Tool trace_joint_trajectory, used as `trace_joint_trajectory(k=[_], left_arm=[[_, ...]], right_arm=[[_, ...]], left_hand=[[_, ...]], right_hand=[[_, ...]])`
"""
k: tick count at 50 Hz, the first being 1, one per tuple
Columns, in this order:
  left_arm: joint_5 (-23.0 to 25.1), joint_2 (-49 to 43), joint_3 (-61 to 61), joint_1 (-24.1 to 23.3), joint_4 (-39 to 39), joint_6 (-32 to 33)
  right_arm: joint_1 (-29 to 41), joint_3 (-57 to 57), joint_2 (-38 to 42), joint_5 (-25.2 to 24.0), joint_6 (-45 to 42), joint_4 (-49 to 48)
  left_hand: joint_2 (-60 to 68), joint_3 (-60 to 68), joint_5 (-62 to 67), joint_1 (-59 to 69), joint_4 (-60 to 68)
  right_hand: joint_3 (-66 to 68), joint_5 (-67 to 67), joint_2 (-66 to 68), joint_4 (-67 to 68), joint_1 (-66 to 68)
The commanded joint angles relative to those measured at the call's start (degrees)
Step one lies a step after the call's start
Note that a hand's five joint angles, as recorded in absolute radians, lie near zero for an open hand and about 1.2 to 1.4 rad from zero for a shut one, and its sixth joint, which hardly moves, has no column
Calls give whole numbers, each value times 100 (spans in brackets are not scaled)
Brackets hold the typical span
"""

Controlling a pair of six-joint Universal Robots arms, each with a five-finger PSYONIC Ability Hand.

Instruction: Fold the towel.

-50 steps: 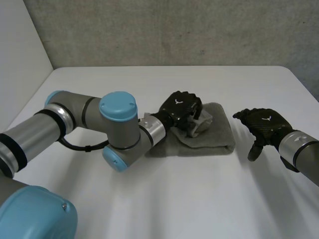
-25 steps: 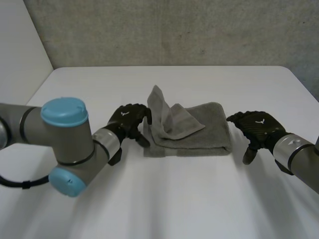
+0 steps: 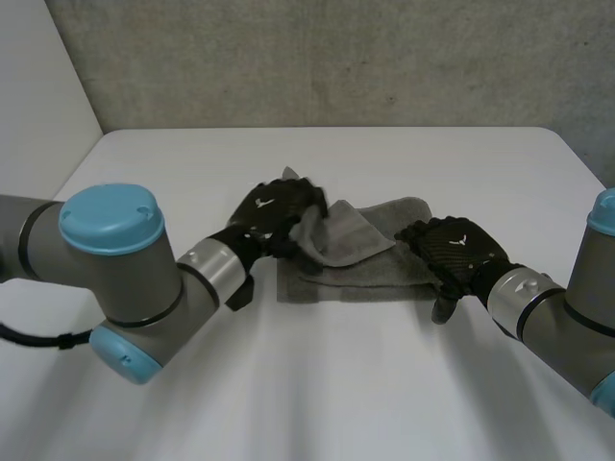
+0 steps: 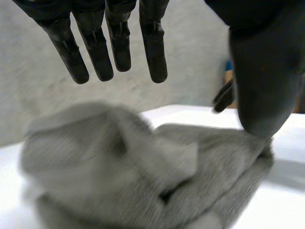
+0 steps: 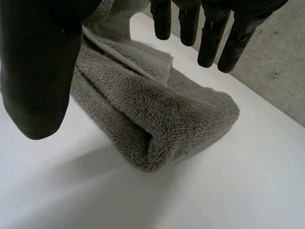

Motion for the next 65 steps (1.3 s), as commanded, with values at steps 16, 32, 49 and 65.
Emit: trace_joint_trajectory(k=[16,32,49,65], left_arm=[[-69,-1972,2344,-255,-1638,2690],[-474,-1867,2345,-264,-1629,2322],[-474,-1339,1545,211,-1620,1434],[-456,-1032,1079,492,-1611,652]], right_arm=[[-78,111,2,7,-9,-1],[-78,119,99,-10,-27,-10],[-16,84,257,16,-150,-1],[-8,128,284,7,-387,8]], left_hand=[[281,250,448,334,265],[2082,2051,2249,2135,2066],[1897,1866,2064,1950,1881],[1797,1766,1964,1850,1781]], right_hand=[[-360,-304,-329,-390,-249],[-360,-304,-329,-390,-249],[-360,-304,-329,-390,-249],[-360,-304,-329,-390,-249]])
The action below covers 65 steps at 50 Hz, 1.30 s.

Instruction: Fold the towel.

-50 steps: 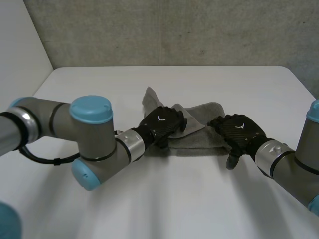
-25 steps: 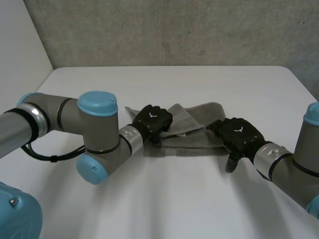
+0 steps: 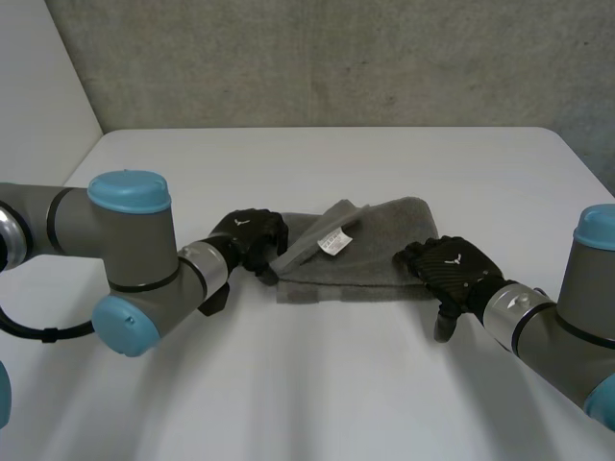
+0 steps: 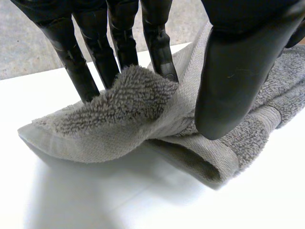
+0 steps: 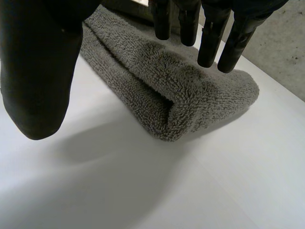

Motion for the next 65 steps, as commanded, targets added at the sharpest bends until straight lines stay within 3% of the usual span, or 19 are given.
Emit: trace_joint_trajectory(k=[1,9,29,33,34,36,39,47,50,58,65], left_arm=[[17,90,-14,-31,20,-46],[70,65,434,-373,169,-353],[26,-832,1349,-480,196,-344],[0,-972,1559,-488,196,-353],[0,-973,1560,-489,196,-353],[-26,-973,1630,-480,196,-362],[-123,-903,1630,-454,213,-414],[-896,-534,1044,38,187,-494],[-897,-445,804,100,213,-529],[-897,-340,-92,188,240,-661],[-914,-366,-145,258,257,-818]], right_arm=[[-1,-1,7,3,9,0],[-1,16,7,3,9,0],[-27,8,7,3,9,0],[-44,8,15,3,0,-9],[-45,8,15,3,0,-9],[-53,16,15,3,0,-9],[-53,17,24,3,0,-9],[-18,-18,33,3,-9,-9],[-1,-62,51,3,0,0],[8,-124,59,3,0,-9],[8,-98,60,3,9,-167]], left_hand=[[-274,-279,-283,-289,-318],[-1300,-1305,-1309,-1315,-1343],[-1100,-1105,-1109,-1115,-1143],[1078,1073,1069,1063,1035],[1087,1082,1077,1072,1043],[3061,3056,3052,3046,3018],[3776,3771,3767,3761,3733],[3578,3573,3568,3563,3534],[3291,3286,3281,3275,3247],[183,178,173,168,139],[-258,-263,-268,-274,-302]], right_hand=[[-360,-304,-329,-390,-249],[-360,-304,-329,-390,-249],[-360,-304,-329,-390,-249],[-360,-304,-329,-390,-249],[-360,-304,-329,-390,-249],[-360,-304,-329,-390,-249],[-360,-304,-329,-390,-249],[-360,-304,-329,-390,-249],[-360,-304,-329,-390,-249],[-360,-304,-329,-390,-249],[-360,-304,-329,-390,-249]])
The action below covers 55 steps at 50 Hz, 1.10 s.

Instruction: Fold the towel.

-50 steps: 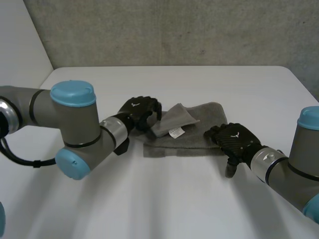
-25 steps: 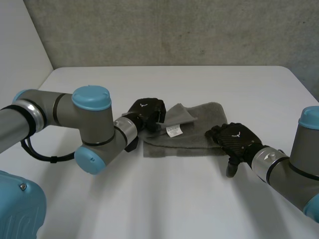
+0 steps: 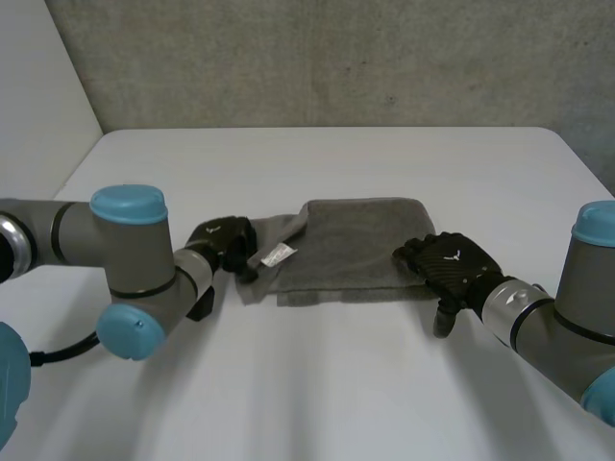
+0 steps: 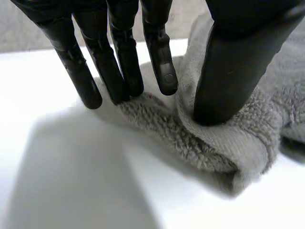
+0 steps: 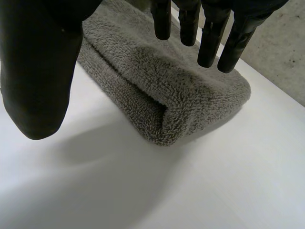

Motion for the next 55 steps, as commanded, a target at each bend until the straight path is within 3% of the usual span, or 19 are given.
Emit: trace_joint_trajectory(k=[1,13,20,26,31,45,48,50,55], left_arm=[[9,-5,-39,49,15,-234],[27,303,269,13,32,-331],[18,461,436,4,216,-278],[18,470,489,75,199,-270],[36,575,322,224,164,-278],[62,1314,-566,303,199,-287],[185,1516,-724,303,226,-287],[229,1560,-768,303,234,-287],[326,1639,-873,303,226,-287]], right_arm=[[-1,20,-5,3,9,-157],[-37,64,-40,3,9,-210],[-80,64,12,-15,9,-455],[-89,64,83,-59,18,-755],[-89,21,275,-67,18,-1097],[-89,-314,900,-41,0,-1150],[-220,-314,900,-23,9,-1133],[-308,-253,830,-50,9,-1124],[-607,2,366,-85,-9,-1071]], left_hand=[[-389,-441,-402,-330,-412],[-1215,-1267,-1228,-1156,-1238],[-2861,-2914,-2875,-2803,-2885],[-2930,-2983,-2944,-2872,-2954],[-2914,-2966,-2927,-2855,-2937],[-2930,-2983,-2944,-2872,-2954],[-2930,-2983,-2944,-2872,-2954],[-2930,-2983,-2944,-2872,-2954],[-2930,-2983,-2944,-2872,-2954]], right_hand=[[-360,-304,-329,-390,-249],[-360,-304,-329,-390,-249],[-360,-304,-329,-390,-249],[19,74,49,-12,130],[1430,1485,1460,1399,1540],[2592,2648,2623,2562,2703],[5812,5867,5843,5782,5923],[6632,6687,6663,6602,6743],[6640,6696,6671,6610,6751]])
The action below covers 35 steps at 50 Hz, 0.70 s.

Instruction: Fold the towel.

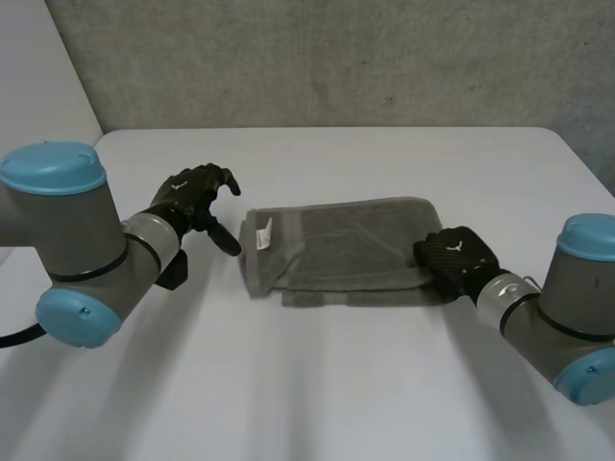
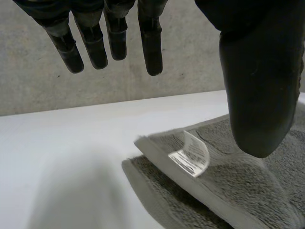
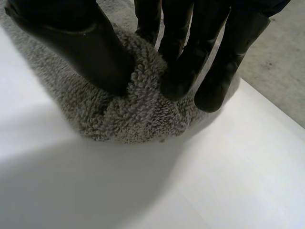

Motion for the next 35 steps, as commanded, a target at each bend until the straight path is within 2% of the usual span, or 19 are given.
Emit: trace_joint_trajectory(k=[1,7,9,13,16,18,21,23,24,26,29,31,33,34,35], left_arm=[[135,137,-188,-2,0,0],[153,260,-356,103,8,0],[153,356,-426,182,8,0],[153,462,-470,235,8,0],[153,532,-461,261,8,0],[162,637,-461,279,8,-9],[162,699,-461,279,8,-9],[153,761,-435,270,17,-52],[153,761,-435,270,17,-53],[153,770,-409,226,17,-61],[153,770,-391,200,17,-70],[144,770,-373,165,17,-79],[144,761,-365,156,26,-79],[144,761,-347,147,26,-88],[144,761,-347,147,26,-88]], right_arm=[[-486,368,-648,-48,-39,66],[-918,483,-1009,-197,-373,225],[-1146,378,-1193,-390,-714,557],[-1173,175,-1308,-505,-1024,919],[-768,-80,-1335,-505,-1103,1253],[-34,-359,-1343,-488,-1120,1428],[295,-493,-1308,-470,-1112,1464],[907,-580,-1256,-496,-1155,1447],[910,-581,-1256,-496,-1156,1446],[1592,-668,-1020,-514,-1182,1429],[1895,-730,-825,-496,-1173,1429],[2262,-879,-405,-417,-1156,1420],[2290,-923,-246,-356,-1138,1420],[2290,-958,-132,-225,-1121,1420],[2290,-959,-131,-224,-1120,1420]], left_hand=[[-327,-325,-160,-371,-391],[-327,-325,-160,-371,-391],[-327,-325,-160,-371,-391],[-361,-359,-194,-405,-424],[-411,-409,-244,-455,-475],[-445,-443,-278,-489,-508],[-445,-443,-278,-489,-508],[-445,-443,-278,-489,-508],[-445,-443,-278,-489,-508],[-445,-443,-278,-489,-508],[-445,-443,-278,-489,-508],[-445,-443,-278,-489,-508],[-445,-443,-278,-489,-508],[-445,-443,-278,-489,-508],[-445,-443,-278,-489,-508]], right_hand=[[457,393,789,416,524],[457,393,789,416,524],[457,393,789,416,524],[457,393,789,416,524],[457,393,789,416,524],[457,393,789,416,524],[457,393,789,416,524],[457,393,789,416,524],[457,393,789,416,524],[457,393,789,416,524],[457,393,789,416,524],[457,393,789,416,524],[457,393,789,416,524],[-569,-634,-238,-611,-503],[-580,-644,-248,-621,-513]])
